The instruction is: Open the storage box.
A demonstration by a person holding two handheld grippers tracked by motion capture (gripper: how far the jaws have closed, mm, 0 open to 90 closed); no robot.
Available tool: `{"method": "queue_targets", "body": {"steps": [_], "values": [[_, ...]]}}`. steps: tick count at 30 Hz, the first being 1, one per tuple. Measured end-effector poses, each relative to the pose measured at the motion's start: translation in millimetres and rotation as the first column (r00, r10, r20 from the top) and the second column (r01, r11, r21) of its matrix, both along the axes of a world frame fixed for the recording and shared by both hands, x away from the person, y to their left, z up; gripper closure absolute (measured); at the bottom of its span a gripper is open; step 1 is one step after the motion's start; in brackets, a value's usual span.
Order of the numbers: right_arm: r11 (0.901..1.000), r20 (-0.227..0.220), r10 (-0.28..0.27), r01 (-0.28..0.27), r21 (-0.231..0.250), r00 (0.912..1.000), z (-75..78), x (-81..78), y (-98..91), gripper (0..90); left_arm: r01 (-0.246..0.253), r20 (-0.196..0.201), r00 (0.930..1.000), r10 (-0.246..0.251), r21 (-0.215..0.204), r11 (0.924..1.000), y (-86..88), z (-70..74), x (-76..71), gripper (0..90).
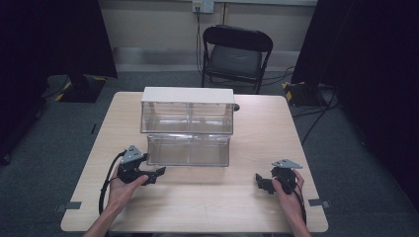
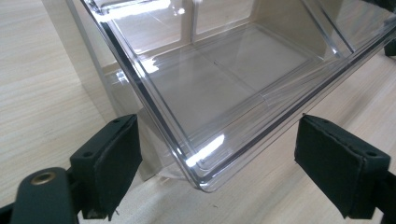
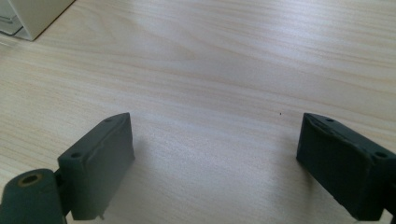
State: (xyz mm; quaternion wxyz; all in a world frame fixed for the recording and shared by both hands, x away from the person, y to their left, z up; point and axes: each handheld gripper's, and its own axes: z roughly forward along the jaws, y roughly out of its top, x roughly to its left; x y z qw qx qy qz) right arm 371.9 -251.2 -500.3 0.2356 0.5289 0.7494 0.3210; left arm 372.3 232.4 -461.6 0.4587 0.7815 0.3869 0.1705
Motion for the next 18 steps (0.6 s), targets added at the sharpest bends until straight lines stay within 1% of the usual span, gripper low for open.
{"method": "queue_targets", "body": {"steps": [3,5,11,12,15,16,17,18], "values": [[1.0,0.0,0.0,0.0,0.0,1.0,0.0,0.0,0.0,10.3,0.001,0.0,1.0,-0.001,-0.009,1.0,0.0,0.5,-0.4,13.6],[1.0,0.0,0.0,0.0,0.0,1.0,0.0,0.0,0.0,10.3,0.003,0.006,1.0,-0.003,-0.003,1.0,0.6,1.1,-0.4,13.5],[1.0,0.0,0.0,0.0,0.0,1.0,0.0,0.0,0.0,10.3,0.003,-0.003,1.0,-0.003,-0.022,0.9998,1.0,1.7,-0.3,12.8],[1.0,0.0,0.0,0.0,0.0,1.0,0.0,0.0,0.0,10.3,0.001,0.0,1.0,-0.001,-0.016,0.9999,1.0,2.2,-0.1,12.7],[1.0,0.0,0.0,0.0,0.0,1.0,0.0,0.0,0.0,10.3,-0.006,0.006,1.0,0.006,-0.034,0.9994,1.2,3.9,0.3,13.0],[1.0,0.0,0.0,0.0,0.0,1.0,0.0,0.0,0.0,10.3,-0.014,0.007,0.9999,0.014,-0.048,0.9987,1.5,4.3,0.3,13.3],[1.0,0.0,0.0,0.0,0.0,1.0,0.0,0.0,0.0,10.3,-0.014,0.009,0.9999,0.014,-0.049,0.9987,2.2,4.6,0.5,14.3],[1.0,0.0,0.0,0.0,0.0,1.0,0.0,0.0,0.0,10.3,-0.017,0.004,0.9998,0.017,-0.057,0.9982,2.0,4.8,0.4,14.5]]}}
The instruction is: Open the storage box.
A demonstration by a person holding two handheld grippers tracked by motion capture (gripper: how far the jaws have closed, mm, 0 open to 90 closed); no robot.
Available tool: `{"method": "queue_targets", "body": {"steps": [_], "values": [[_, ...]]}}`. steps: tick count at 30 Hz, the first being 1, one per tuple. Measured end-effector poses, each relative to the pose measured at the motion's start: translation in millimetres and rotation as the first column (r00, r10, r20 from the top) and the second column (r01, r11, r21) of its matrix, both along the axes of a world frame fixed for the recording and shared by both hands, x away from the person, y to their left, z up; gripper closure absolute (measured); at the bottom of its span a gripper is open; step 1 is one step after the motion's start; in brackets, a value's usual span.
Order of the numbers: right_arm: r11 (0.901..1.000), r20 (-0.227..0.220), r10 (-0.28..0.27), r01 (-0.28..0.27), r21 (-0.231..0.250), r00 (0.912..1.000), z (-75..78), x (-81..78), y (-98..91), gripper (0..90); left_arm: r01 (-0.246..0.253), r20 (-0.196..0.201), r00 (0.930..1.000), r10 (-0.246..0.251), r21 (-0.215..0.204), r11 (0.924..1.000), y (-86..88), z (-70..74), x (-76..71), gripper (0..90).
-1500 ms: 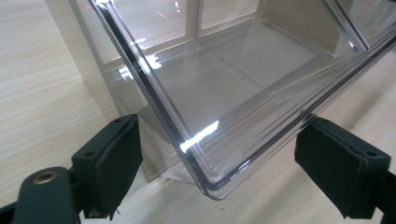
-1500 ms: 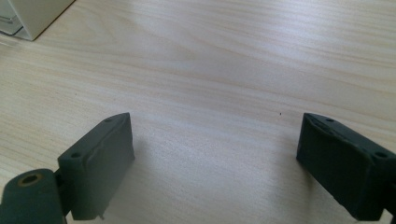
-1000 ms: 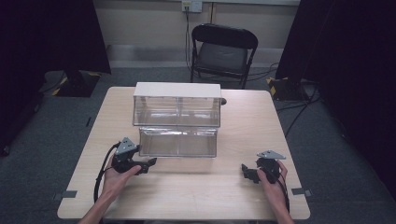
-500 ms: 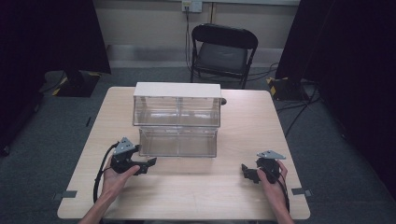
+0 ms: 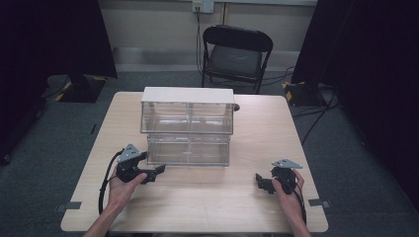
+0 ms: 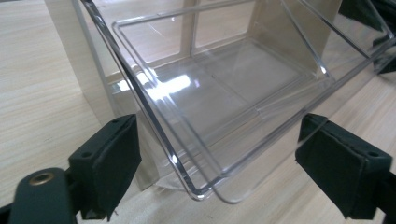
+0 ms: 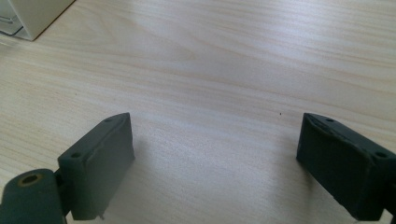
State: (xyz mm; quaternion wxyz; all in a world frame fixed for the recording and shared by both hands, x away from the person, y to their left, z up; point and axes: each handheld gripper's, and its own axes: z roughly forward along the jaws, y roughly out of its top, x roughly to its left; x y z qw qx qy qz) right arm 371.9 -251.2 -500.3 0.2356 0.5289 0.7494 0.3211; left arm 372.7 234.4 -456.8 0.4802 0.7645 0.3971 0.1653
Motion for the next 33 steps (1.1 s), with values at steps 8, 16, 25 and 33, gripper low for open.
{"method": "queue_targets", "body": {"steps": [8,16,25,33], "values": [[1.0,0.0,0.0,0.0,0.0,1.0,0.0,0.0,0.0,10.3,0.004,0.01,0.9999,-0.004,0.018,0.9998,-0.3,0.6,0.2,14.6],[1.0,0.0,0.0,0.0,0.0,1.0,0.0,0.0,0.0,10.3,-0.002,0.022,0.9998,0.002,0.006,1.0,-1.2,3.2,-1.6,13.9],[1.0,0.0,0.0,0.0,0.0,1.0,0.0,0.0,0.0,10.3,-0.006,0.022,0.9997,0.006,0.011,0.9999,-3.5,3.6,-1.1,12.0],[1.0,0.0,0.0,0.0,0.0,1.0,0.0,0.0,0.0,10.3,-0.006,0.03,0.9995,0.005,0.025,0.9997,-3.6,5.4,-0.3,10.6]]}}
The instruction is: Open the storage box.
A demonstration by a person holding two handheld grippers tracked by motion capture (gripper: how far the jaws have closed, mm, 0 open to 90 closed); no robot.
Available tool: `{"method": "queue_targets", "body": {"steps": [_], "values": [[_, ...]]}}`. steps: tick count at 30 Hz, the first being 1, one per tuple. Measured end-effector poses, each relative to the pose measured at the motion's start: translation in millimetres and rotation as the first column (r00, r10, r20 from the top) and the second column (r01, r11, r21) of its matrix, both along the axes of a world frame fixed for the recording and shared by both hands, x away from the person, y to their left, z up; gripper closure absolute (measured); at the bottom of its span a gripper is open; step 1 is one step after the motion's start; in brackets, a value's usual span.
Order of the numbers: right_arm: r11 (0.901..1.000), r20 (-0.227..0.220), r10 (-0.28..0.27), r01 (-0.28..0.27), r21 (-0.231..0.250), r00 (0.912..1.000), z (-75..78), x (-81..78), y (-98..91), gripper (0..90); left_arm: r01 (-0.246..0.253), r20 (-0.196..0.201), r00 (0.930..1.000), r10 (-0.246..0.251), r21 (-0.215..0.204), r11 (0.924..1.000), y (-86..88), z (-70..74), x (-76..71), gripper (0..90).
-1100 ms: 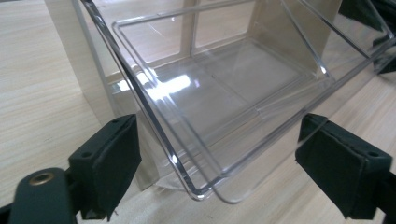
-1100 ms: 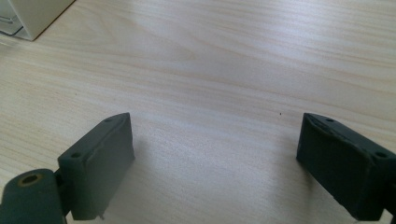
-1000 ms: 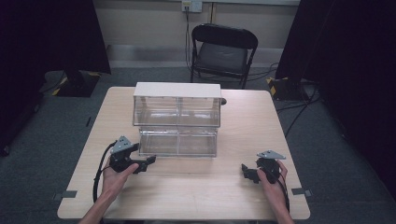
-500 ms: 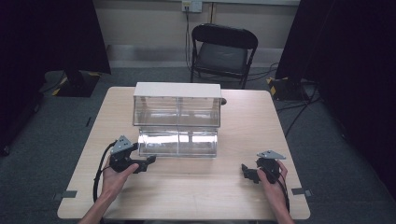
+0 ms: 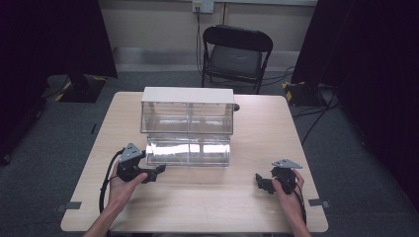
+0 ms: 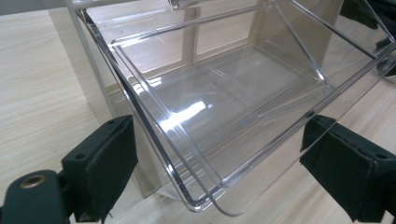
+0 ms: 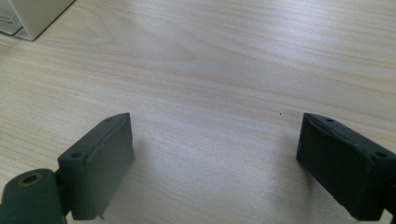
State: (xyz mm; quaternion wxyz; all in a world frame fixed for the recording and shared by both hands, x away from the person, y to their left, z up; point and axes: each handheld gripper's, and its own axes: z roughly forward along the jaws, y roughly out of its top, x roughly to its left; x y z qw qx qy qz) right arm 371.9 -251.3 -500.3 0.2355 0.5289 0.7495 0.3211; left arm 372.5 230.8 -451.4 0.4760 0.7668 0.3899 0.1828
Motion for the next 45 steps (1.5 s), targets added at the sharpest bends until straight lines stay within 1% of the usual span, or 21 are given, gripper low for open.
{"method": "queue_targets", "body": {"steps": [1,3,9,11,15,17,19,20,23,26,28,34,38,41,42,44,45], "values": [[1.0,0.0,0.0,0.0,0.0,1.0,0.0,0.0,0.0,10.3,0.001,-0.001,1.0,-0.001,-0.011,0.9999,0.0,0.4,-0.1,10.3],[1.0,0.0,0.0,0.0,0.0,1.0,0.0,0.0,0.0,10.3,-0.007,0.007,1.0,0.007,-0.017,0.9998,-0.2,1.4,-0.2,10.5],[1.0,0.0,0.0,0.0,0.0,1.0,0.0,0.0,0.0,10.3,-0.007,0.004,1.0,0.007,-0.021,0.9998,-0.2,1.9,-0.1,10.4],[1.0,0.0,0.0,0.0,0.0,1.0,0.0,0.0,0.0,10.3,-0.007,0.001,1.0,0.007,-0.015,0.9999,0.0,2.6,-0.3,10.4],[1.0,0.0,0.0,0.0,0.0,1.0,0.0,0.0,0.0,10.3,-0.01,0.001,0.9999,0.01,-0.02,0.9997,-0.3,3.6,-0.5,10.5],[1.0,0.0,0.0,0.0,0.0,1.0,0.0,0.0,0.0,10.3,-0.004,0.005,1.0,0.004,-0.009,1.0,0.3,5.5,-0.2,10.5],[1.0,0.0,0.0,0.0,0.0,1.0,0.0,0.0,0.0,10.3,-0.007,0.004,1.0,0.008,-0.023,0.9997,0.0,6.4,-0.7,10.4],[1.0,0.0,0.0,0.0,0.0,1.0,0.0,0.0,0.0,10.3,-0.007,0.006,1.0,0.007,-0.016,0.9998,0.2,7.1,-0.7,10.4],[1.0,0.0,0.0,0.0,0.0,1.0,0.0,0.0,0.0,10.3,-0.01,0.005,0.9999,0.01,-0.024,0.9997,-0.2,8.0,-0.9,10.4],[1.0,0.0,0.0,0.0,0.0,1.0,0.0,0.0,0.0,10.3,-0.007,-0.001,1.0,0.007,-0.021,0.9998,-0.1,8.8,-0.6,10.4],[1.0,0.0,0.0,0.0,0.0,1.0,0.0,0.0,0.0,10.3,-0.011,0.003,0.9999,0.011,-0.016,0.9998,0.1,9.3,-0.5,10.5],[1.0,0.0,0.0,0.0,0.0,1.0,0.0,0.0,0.0,10.3,-0.029,0.015,0.9995,0.029,-0.036,0.9989,2.0,12.9,-1.1,11.7],[1.0,0.0,0.0,0.0,0.0,1.0,0.0,0.0,0.0,10.3,-0.039,0.019,0.999,0.039,-0.022,0.999,2.7,13.7,-0.8,11.8],[1.0,0.0,0.0,0.0,0.0,1.0,0.0,0.0,0.0,10.3,-0.036,0.018,0.9992,0.037,-0.027,0.999,2.6,14.4,-0.7,12.4],[1.0,0.0,0.0,0.0,0.0,1.0,0.0,0.0,0.0,10.3,-0.034,0.021,0.9992,0.034,-0.022,0.9992,3.3,15.1,-0.4,12.4],[1.0,0.0,0.0,0.0,0.003,1.0,0.0,0.0,0.1,10.3,-0.036,0.021,0.9991,0.037,-0.038,0.9986,2.8,16.1,-0.5,12.3],[1.0,0.0,0.0,0.0,0.0,1.0,0.0,0.0,0.0,10.3,-0.035,0.019,0.9992,0.036,-0.034,0.9988,3.0,17.2,-0.5,12.4]]}}
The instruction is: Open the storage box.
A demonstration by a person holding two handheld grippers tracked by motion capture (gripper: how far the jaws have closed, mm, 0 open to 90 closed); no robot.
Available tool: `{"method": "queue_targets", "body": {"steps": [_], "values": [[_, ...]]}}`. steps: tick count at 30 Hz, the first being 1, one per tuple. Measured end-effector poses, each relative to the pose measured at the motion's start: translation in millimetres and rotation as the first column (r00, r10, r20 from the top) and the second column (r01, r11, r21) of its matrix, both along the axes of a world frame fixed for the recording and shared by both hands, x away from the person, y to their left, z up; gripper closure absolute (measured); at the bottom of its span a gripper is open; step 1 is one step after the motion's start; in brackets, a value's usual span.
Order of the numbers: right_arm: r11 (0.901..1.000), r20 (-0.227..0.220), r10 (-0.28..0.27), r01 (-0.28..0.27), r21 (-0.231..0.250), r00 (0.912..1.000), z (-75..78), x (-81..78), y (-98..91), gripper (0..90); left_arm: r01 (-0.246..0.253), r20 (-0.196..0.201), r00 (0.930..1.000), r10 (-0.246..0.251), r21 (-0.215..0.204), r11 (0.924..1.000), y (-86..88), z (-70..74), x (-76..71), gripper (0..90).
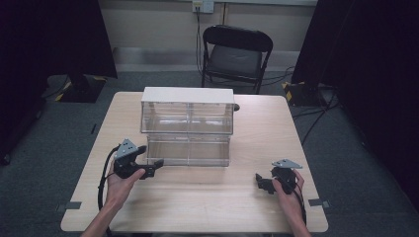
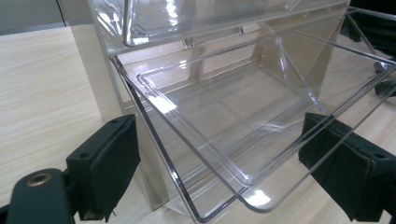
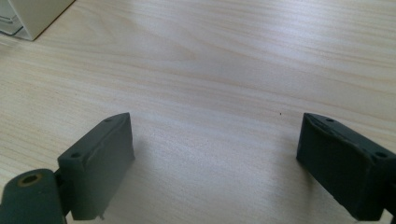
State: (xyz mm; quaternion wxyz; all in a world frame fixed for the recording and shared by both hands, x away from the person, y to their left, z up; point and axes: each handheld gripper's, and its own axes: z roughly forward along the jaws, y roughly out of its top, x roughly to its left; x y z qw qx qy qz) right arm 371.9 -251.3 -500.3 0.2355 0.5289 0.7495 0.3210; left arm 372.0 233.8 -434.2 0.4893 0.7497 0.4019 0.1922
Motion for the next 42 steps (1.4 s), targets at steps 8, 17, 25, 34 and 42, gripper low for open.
{"method": "queue_targets", "body": {"steps": [8,17,25,34,42], "values": [[1.0,-0.001,0.0,0.0,0.0,1.0,0.0,0.0,0.0,10.2,0.001,0.003,1.0,-0.001,-0.008,1.0,0.3,0.8,0.4,12.4],[1.0,-0.001,0.0,0.0,0.0,1.0,0.0,0.1,-0.1,10.2,0.008,0.001,1.0,-0.008,0.002,1.0,-1.4,2.1,2.4,13.9],[1.0,-0.001,0.0,0.0,0.0,1.0,0.0,0.1,-0.1,10.2,0.006,0.01,0.9999,-0.006,-0.003,1.0,-3.5,6.9,6.8,13.1],[1.0,-0.001,0.001,-0.001,0.0,1.0,0.0,0.1,-0.1,10.2,-0.003,0.008,1.0,0.003,-0.005,1.0,-3.9,8.4,9.0,14.4],[1.0,-0.001,0.0,0.0,0.0,1.0,0.0,0.1,-0.1,10.2,0.0,0.019,0.9998,0.0,-0.004,1.0,-3.1,10.5,10.2,13.7]]}}
